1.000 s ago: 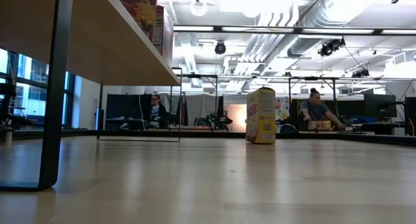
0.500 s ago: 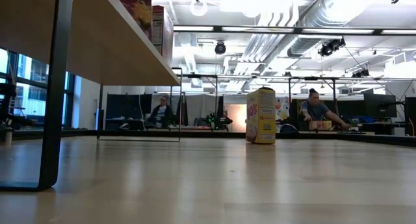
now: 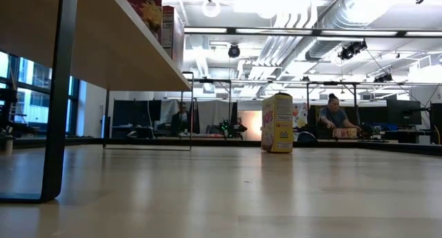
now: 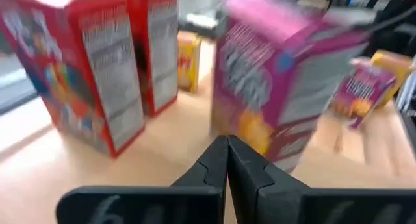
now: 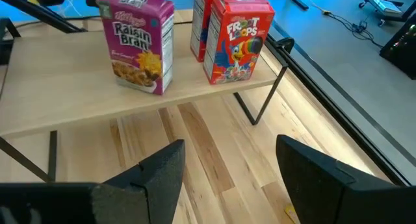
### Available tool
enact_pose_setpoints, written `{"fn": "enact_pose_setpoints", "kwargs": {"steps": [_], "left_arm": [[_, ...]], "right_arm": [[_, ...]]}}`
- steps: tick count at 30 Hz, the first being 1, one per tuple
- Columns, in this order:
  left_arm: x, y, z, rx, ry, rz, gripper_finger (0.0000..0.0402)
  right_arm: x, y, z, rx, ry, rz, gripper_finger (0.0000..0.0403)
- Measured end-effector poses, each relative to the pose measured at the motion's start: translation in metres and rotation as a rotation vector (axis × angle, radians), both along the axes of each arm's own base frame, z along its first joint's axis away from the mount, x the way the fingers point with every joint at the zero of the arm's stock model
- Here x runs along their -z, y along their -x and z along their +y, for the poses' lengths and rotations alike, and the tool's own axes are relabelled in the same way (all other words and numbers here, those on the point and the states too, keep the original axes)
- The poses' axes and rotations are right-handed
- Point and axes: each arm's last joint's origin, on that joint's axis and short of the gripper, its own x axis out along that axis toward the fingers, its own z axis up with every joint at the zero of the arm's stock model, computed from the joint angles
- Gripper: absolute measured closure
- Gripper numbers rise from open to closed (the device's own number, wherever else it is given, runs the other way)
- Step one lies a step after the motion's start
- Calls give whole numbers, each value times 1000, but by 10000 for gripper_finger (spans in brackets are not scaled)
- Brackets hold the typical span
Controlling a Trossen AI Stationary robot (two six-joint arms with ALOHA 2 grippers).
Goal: Stack cereal on shelf
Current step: Put the top purple cereal box on the shelf
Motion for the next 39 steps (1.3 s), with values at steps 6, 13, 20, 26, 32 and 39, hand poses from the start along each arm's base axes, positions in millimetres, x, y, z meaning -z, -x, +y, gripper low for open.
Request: {"fn": "enact_pose_setpoints", "kwargs": {"steps": [6, 13, 20, 26, 32, 39], "left_arm": [[3, -13, 11, 33, 59, 119, 401], [2, -27, 25, 24, 60, 166, 401], [0, -36, 25, 149, 161, 195, 401], [1, -38, 28, 180, 200, 224, 401], [2, -40, 30, 203, 240, 244, 401], [8, -51, 28, 236, 262, 271, 401]], "right_arm": [[2, -3, -2, 16, 9, 8, 171], [3, -4, -4, 19, 7, 15, 171], [4, -4, -4, 18, 10, 22, 171], [4, -3, -5, 26, 2, 24, 171], [5, -3, -5, 28, 1, 26, 171], [4, -3, -5, 28, 1, 26, 171]]}}
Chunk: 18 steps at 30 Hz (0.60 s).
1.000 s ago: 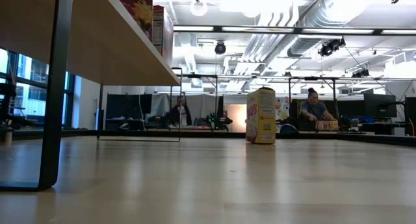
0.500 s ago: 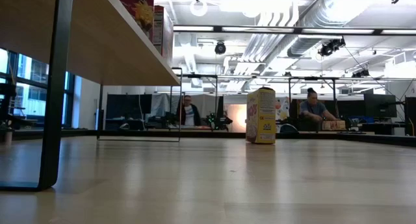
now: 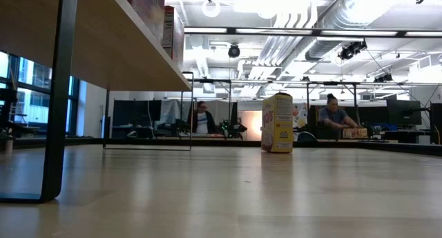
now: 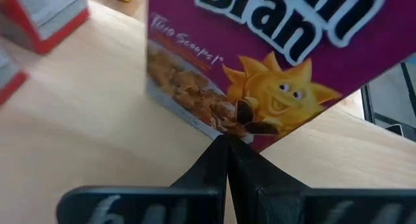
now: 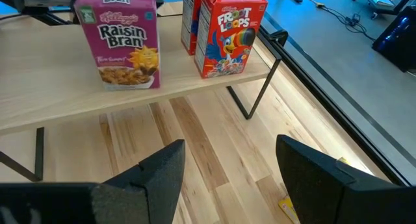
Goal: Stack cereal on shelf
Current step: Put the top purple cereal box on the shelf
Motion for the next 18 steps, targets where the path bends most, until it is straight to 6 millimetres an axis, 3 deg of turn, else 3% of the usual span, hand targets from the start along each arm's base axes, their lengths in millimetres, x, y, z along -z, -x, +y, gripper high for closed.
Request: {"fn": "enact_pose_setpoints", "kwargs": {"steps": [6, 18], "left_arm": [[3, -12, 1, 35, -7, -13, 401], [-9, -3, 12, -37, -56, -70, 401]], "right_arm": [[0, 0, 0, 0, -1, -1, 171], [0, 0, 0, 2, -3, -2, 171]]}}
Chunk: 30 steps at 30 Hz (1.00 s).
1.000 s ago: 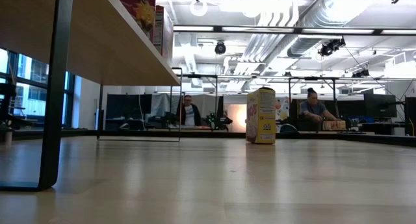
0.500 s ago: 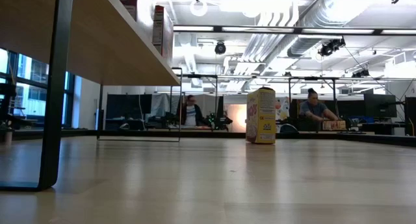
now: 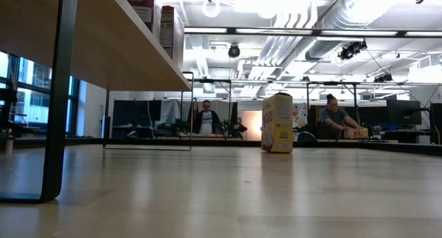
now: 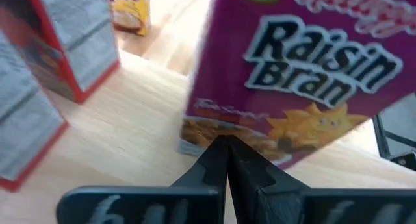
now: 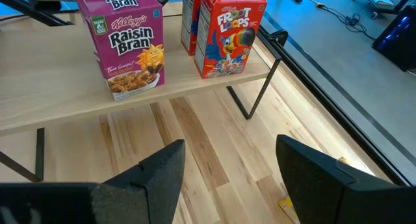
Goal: Stack cereal on shelf
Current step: Put the top purple cereal box on the shelf, then put the purple cereal box on the shelf aligned with the purple cereal box
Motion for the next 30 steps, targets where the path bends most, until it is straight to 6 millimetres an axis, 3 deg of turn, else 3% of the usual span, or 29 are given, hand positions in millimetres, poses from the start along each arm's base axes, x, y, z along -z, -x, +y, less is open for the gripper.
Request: {"fn": "enact_pose_setpoints", "kwargs": {"steps": [19, 30], "left_arm": [[-3, -8, 21, -49, -76, -14, 401], [-36, 28, 22, 51, -59, -188, 401]], "right_arm": [[0, 0, 0, 6, -9, -5, 171], [3, 2, 0, -17, -15, 40, 171]]}}
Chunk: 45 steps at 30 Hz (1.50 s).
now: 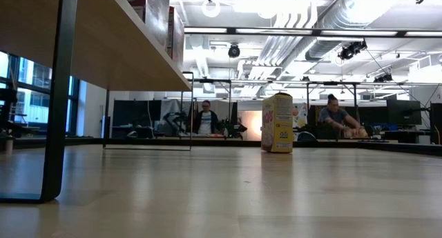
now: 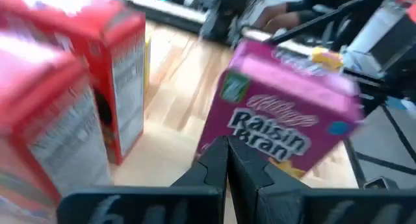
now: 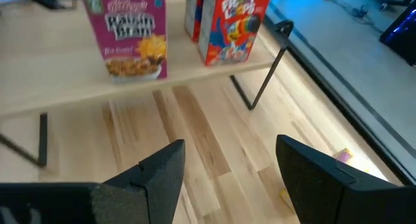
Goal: Stack cereal on shelf
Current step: Put the purple cereal box on the shelf aligned with the purple cereal box
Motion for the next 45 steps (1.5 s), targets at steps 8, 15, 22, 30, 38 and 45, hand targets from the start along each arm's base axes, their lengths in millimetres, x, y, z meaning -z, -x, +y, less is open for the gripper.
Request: {"fn": "enact_pose_setpoints", "kwargs": {"steps": [8, 15, 22, 30, 38, 45], "left_arm": [[-14, 24, 5, 24, -115, -82, 401], [-2, 20, -4, 71, -205, -137, 401], [10, 26, -6, 112, -181, -214, 401], [6, 32, -5, 90, -125, -250, 401], [7, 27, -6, -5, -103, -251, 401], [5, 26, -6, 1, -131, -266, 401]], "right_arm": [[5, 5, -2, -11, -11, 78, 171], [10, 10, -2, -10, -79, 146, 171], [16, 16, -2, -9, -204, 241, 171], [24, 32, 2, 156, -585, 435, 171], [28, 58, 24, 380, -853, 655, 171], [27, 70, 50, 477, -925, 545, 171]]}}
